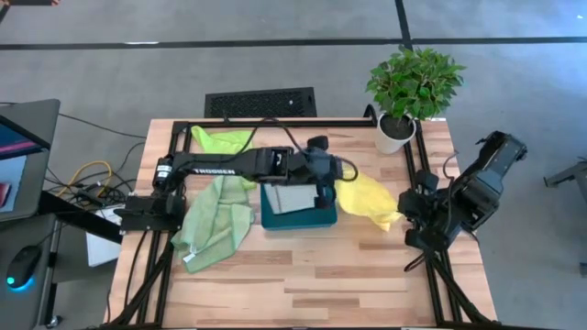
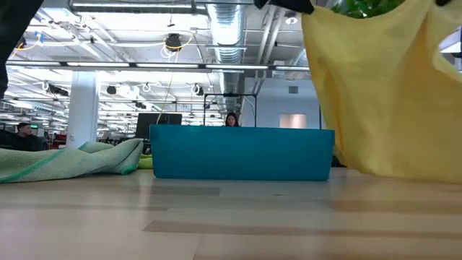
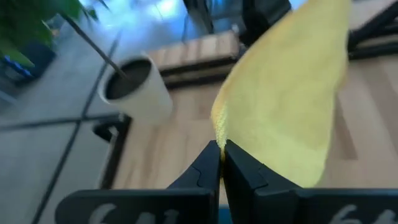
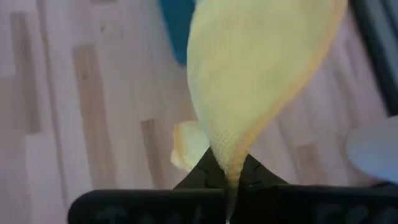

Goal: Fold microfiber towels
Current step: Fold the yellow microfiber towel

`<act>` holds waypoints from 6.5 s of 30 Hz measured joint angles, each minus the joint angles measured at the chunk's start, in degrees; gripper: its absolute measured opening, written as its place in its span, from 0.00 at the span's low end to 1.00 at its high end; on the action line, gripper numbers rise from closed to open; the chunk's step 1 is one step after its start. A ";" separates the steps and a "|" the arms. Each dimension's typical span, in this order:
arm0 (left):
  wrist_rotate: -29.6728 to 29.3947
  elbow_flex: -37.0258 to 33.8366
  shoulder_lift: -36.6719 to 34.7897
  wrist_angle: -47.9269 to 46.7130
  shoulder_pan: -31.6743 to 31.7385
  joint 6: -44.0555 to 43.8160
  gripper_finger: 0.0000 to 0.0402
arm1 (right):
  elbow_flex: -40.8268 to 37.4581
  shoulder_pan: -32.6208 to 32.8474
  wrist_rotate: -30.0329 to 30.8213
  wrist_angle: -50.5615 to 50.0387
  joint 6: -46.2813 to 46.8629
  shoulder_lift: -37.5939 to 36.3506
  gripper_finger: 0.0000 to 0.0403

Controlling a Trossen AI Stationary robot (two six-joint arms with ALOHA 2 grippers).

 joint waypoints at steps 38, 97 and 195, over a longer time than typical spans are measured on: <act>21.63 -0.35 -0.63 -16.23 -7.03 -2.00 0.00 | -0.04 -3.50 6.66 -0.03 3.51 0.22 0.02; 21.93 -5.25 1.97 -7.47 -17.95 -5.35 0.00 | -5.07 15.87 -17.19 13.40 24.95 11.81 0.02; 3.70 -36.52 1.88 23.25 -14.84 -30.87 0.44 | -5.13 4.02 -16.65 15.94 22.59 38.73 0.51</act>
